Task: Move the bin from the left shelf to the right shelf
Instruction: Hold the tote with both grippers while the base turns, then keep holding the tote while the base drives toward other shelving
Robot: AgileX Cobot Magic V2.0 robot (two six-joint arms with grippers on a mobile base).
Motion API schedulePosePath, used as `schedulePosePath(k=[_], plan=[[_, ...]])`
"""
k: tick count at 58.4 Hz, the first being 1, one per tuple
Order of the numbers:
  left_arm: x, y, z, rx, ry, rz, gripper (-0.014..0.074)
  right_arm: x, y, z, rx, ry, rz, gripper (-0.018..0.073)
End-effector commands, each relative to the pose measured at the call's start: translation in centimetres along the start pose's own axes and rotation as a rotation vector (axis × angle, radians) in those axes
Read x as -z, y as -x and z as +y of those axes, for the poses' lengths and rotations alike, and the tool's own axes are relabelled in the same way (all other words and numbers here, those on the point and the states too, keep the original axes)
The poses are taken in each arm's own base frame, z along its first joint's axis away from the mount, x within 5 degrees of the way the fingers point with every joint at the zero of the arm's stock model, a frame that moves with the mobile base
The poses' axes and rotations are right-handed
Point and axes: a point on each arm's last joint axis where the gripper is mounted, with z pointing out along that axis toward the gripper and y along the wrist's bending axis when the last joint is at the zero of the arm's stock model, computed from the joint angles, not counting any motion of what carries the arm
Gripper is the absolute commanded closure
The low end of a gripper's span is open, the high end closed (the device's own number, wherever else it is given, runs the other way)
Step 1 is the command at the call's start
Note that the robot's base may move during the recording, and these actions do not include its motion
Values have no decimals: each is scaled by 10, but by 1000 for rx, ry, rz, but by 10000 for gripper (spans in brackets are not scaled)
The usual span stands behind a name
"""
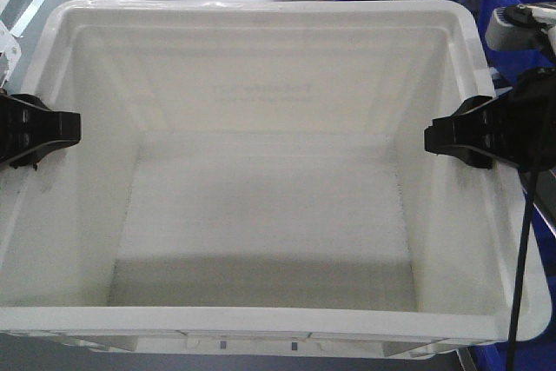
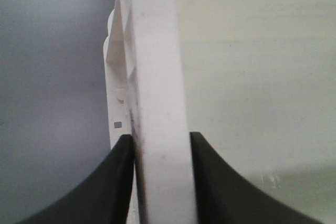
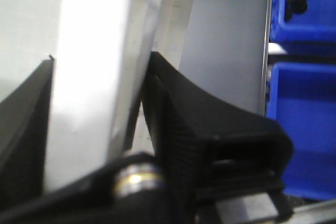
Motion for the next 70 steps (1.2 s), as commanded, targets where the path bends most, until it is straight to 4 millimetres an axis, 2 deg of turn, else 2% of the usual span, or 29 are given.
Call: schedulePosePath(k=[1,70], plan=[[21,18,-10,-19,-64,-185,596,18,16,7,22,24,-158,564],[19,18,-10,-18,-62,-173,596,17,16,7,22,25,-146,564]])
